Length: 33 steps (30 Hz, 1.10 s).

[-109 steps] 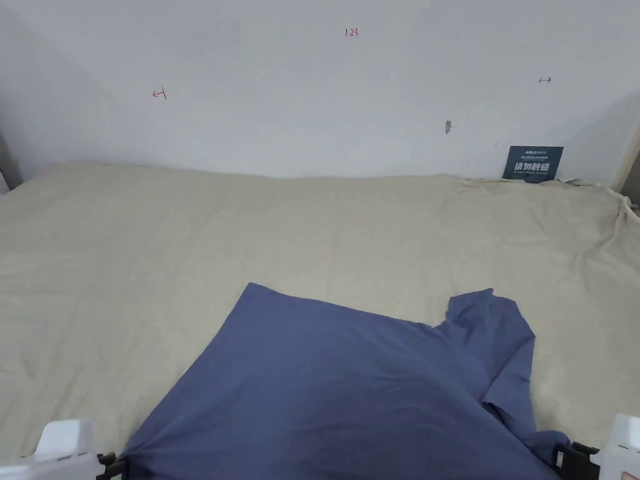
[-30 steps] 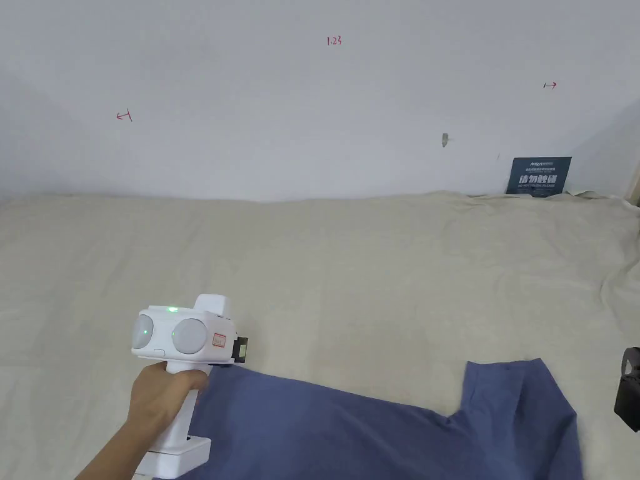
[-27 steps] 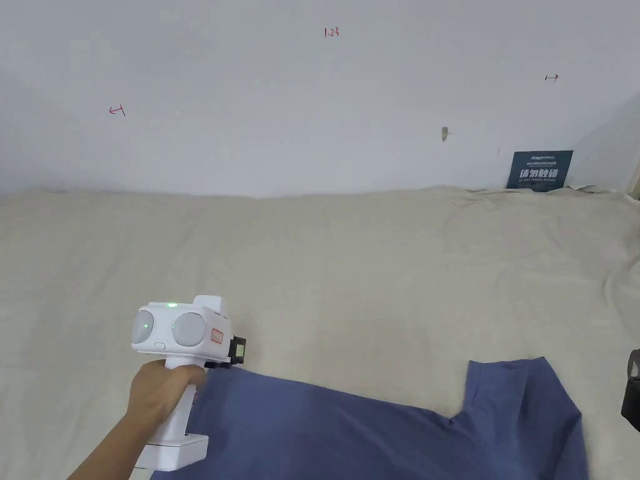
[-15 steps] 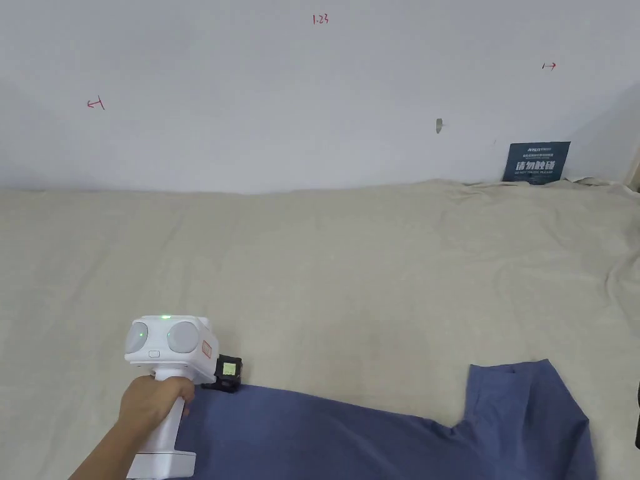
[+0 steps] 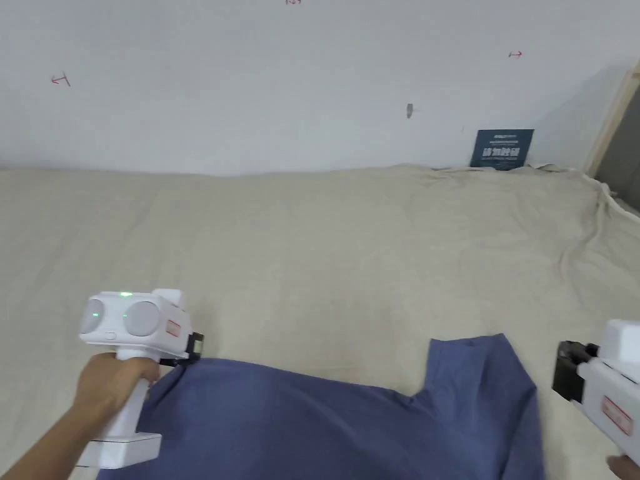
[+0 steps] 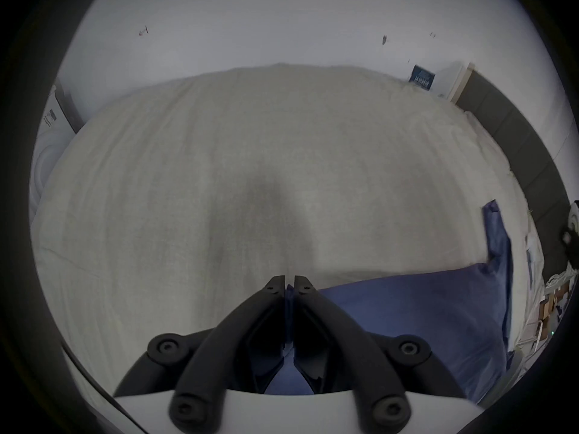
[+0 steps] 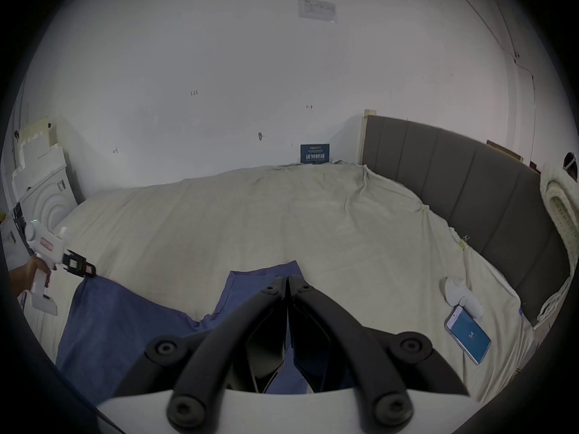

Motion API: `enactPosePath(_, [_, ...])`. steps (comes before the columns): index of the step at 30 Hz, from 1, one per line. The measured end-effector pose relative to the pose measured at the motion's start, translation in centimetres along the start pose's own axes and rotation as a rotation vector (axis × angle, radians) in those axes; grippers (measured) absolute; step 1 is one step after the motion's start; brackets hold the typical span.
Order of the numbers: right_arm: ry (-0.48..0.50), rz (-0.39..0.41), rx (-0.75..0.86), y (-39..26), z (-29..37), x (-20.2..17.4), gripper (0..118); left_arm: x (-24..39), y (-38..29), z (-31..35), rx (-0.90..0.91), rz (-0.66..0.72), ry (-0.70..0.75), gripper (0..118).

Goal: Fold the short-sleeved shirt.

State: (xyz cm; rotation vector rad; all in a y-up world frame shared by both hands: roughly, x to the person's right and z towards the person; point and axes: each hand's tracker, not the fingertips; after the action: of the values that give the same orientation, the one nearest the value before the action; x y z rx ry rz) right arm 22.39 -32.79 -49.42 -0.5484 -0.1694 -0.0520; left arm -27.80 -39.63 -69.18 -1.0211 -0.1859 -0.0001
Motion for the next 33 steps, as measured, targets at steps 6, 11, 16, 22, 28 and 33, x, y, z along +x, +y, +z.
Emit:
enactPosePath(6, [0.007, -0.018, -0.161, 0.4, -5.5, 0.6, 26, 0.0, -2.3, 6.6, 0.107, -0.001, -0.046, 0])
enactPosePath(11, [-0.003, -0.054, -0.32, -0.4, -11.8, 1.5, 94, -0.1, -3.7, 9.6, 0.132, -0.007, -0.045, 0])
enactPosePath(16, [-0.058, -0.05, -0.4, -1.7, -15.2, 2.0, 94, -0.1, -4.3, 10.4, 0.14, -0.004, -0.055, 0])
enactPosePath(22, [-0.096, -0.122, -0.501, -3.3, -17.4, 3.2, 93, -0.1, -4.7, 10.1, 0.129, -0.009, -0.056, 0])
enactPosePath(28, [-0.055, -0.059, -0.487, -3.3, -16.1, 2.0, 3, -0.3, -5.1, 9.6, 0.125, -0.001, -0.048, 0])
enactPosePath(33, [-0.034, -0.034, -0.437, -1.8, -13.1, 1.3, 1, -0.6, -5.8, 10.0, 0.128, 0.017, -0.042, 1])
